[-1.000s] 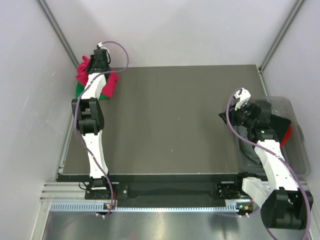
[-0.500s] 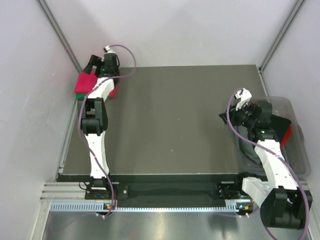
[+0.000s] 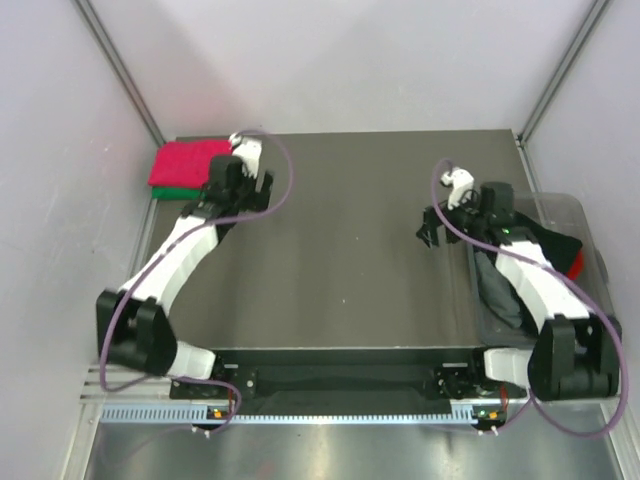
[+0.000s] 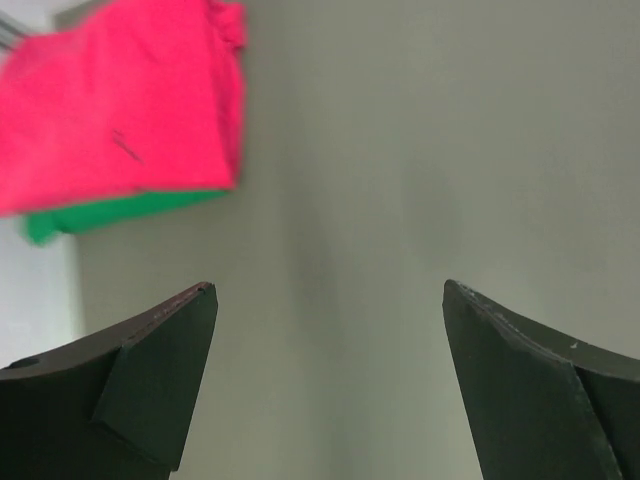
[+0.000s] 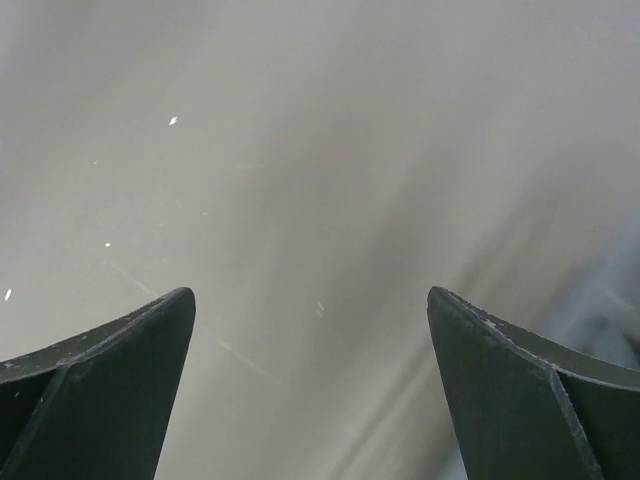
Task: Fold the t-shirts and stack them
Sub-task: Reset both grippers
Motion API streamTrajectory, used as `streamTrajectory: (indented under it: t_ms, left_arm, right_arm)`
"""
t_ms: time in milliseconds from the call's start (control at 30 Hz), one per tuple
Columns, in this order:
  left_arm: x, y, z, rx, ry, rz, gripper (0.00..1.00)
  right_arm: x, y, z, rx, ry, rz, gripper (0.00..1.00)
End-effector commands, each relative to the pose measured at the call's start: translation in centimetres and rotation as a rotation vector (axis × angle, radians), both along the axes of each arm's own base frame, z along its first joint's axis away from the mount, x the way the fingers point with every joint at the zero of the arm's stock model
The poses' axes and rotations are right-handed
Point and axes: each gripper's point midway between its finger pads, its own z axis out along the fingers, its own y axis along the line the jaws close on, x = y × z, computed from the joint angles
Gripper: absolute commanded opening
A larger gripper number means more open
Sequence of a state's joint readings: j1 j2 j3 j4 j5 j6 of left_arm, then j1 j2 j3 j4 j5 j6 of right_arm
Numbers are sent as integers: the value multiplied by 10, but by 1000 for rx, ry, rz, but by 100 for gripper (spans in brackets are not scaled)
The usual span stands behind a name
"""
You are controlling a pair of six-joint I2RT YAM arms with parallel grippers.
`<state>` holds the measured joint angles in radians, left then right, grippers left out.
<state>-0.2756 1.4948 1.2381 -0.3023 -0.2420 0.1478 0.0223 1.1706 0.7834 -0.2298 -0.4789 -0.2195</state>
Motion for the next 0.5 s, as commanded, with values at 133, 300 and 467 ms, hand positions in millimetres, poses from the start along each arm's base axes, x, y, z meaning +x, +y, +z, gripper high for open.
streamTrajectory:
  t_ms: [133, 300, 467]
  left_arm:
    - [-70, -28, -25, -346, -94, -152, 99]
    - [-80, -5, -26, -342, -176, -127, 99]
    - [-84, 15, -28, -383, -223, -115, 99]
  right_arm:
    - [32, 33, -4, -16, 21, 29, 100]
    - [38, 9, -8, -43, -55, -147, 100]
    - [26, -7, -16, -74, -110, -163, 99]
